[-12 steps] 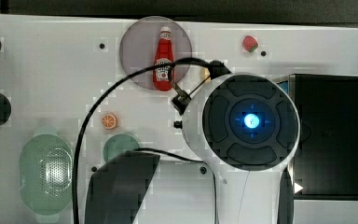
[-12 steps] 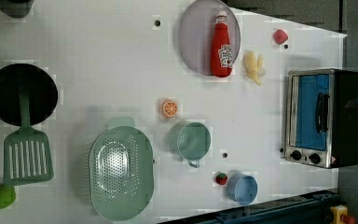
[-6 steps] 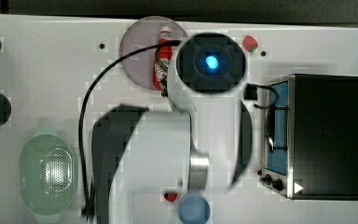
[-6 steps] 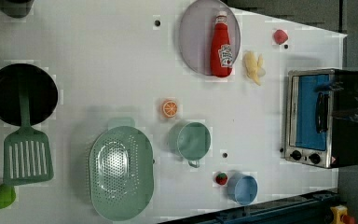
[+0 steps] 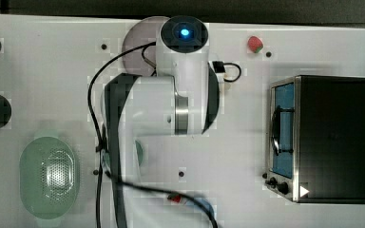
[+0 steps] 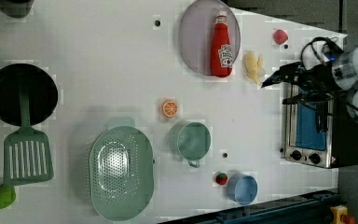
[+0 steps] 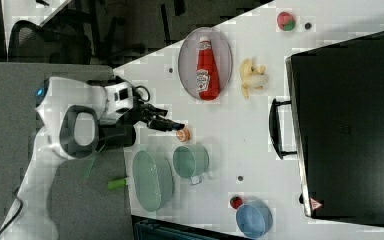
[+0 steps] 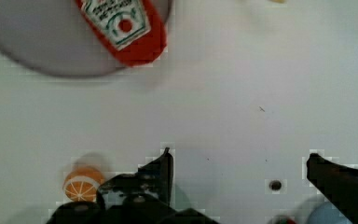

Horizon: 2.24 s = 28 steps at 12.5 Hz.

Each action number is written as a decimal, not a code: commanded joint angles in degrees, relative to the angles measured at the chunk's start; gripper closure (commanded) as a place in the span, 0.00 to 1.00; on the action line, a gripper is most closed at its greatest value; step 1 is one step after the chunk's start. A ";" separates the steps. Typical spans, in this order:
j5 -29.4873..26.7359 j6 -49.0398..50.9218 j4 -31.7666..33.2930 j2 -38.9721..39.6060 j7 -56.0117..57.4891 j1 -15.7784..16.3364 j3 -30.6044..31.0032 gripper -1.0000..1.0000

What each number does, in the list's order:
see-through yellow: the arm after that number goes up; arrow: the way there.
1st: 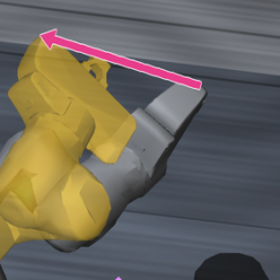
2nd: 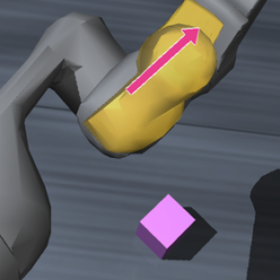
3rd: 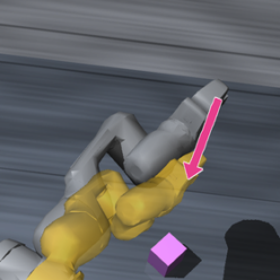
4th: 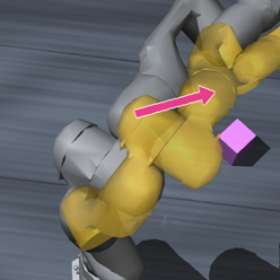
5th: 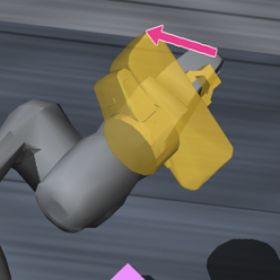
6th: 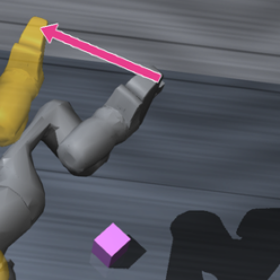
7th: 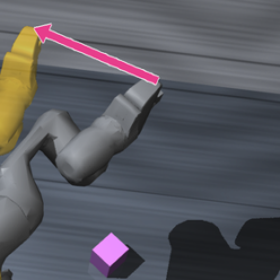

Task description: Pick ketchup from plate and place it on table.

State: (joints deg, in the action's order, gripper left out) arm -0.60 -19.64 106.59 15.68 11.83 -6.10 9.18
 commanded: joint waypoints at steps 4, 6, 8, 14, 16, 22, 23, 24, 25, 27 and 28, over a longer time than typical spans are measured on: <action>1.70 -3.51 -9.05 8.13 17.78 0.80 0.19 0.00; 3.60 -7.54 -11.75 12.37 20.93 1.93 0.18 0.00; 7.38 -12.32 -13.97 16.38 21.78 2.94 0.18 0.00; 10.21 -21.95 -17.95 26.61 21.79 3.57 0.15 0.00; 10.24 -24.70 -19.08 29.34 21.79 3.67 0.09 0.00; 11.32 -26.20 -22.35 34.53 21.77 3.96 -0.13 0.00; 11.33 -26.52 -22.38 34.85 21.77 3.97 -0.13 0.00; 11.32 -26.93 -22.38 35.05 21.71 4.01 -0.15 0.00; 11.32 -27.05 -22.39 35.17 21.69 4.02 -0.12 0.04; 11.32 -27.41 -22.60 35.16 21.64 4.05 -0.12 0.29; 11.32 -27.40 -22.69 35.14 21.65 4.01 -0.15 0.40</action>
State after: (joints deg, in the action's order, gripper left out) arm 10.62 -45.35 84.77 51.67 31.89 -2.23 9.41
